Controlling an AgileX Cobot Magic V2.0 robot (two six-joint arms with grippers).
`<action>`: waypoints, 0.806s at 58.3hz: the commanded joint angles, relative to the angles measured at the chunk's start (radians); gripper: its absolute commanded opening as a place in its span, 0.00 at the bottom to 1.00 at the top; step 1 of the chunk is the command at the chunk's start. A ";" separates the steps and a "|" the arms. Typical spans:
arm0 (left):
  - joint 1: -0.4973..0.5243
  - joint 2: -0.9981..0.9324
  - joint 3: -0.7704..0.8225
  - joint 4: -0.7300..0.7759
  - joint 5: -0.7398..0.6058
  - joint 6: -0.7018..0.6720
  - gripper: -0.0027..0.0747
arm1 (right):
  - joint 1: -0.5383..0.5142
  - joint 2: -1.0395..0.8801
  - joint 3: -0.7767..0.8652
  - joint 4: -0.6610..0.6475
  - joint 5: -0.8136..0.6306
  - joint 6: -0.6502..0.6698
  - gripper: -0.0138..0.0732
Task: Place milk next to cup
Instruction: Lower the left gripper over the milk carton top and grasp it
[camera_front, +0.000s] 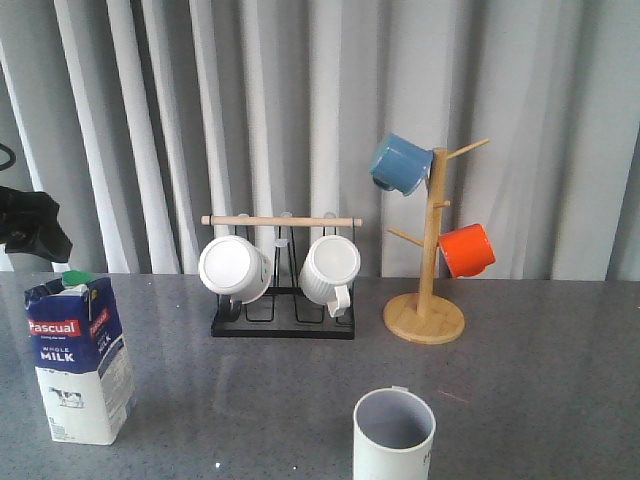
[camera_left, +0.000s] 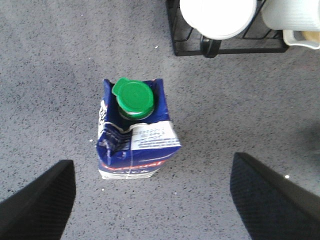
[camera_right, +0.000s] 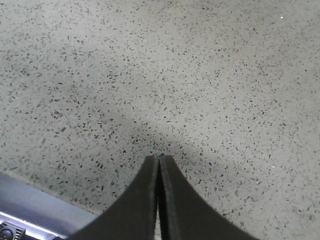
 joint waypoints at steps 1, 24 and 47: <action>0.000 -0.024 -0.027 -0.011 -0.025 -0.009 0.82 | 0.001 -0.003 -0.024 -0.036 -0.039 0.002 0.15; 0.000 0.021 -0.027 -0.014 -0.030 -0.001 0.82 | 0.001 -0.003 -0.024 -0.036 -0.039 0.002 0.15; 0.000 0.049 -0.027 -0.014 -0.050 0.009 0.82 | 0.001 -0.003 -0.024 -0.036 -0.039 0.002 0.15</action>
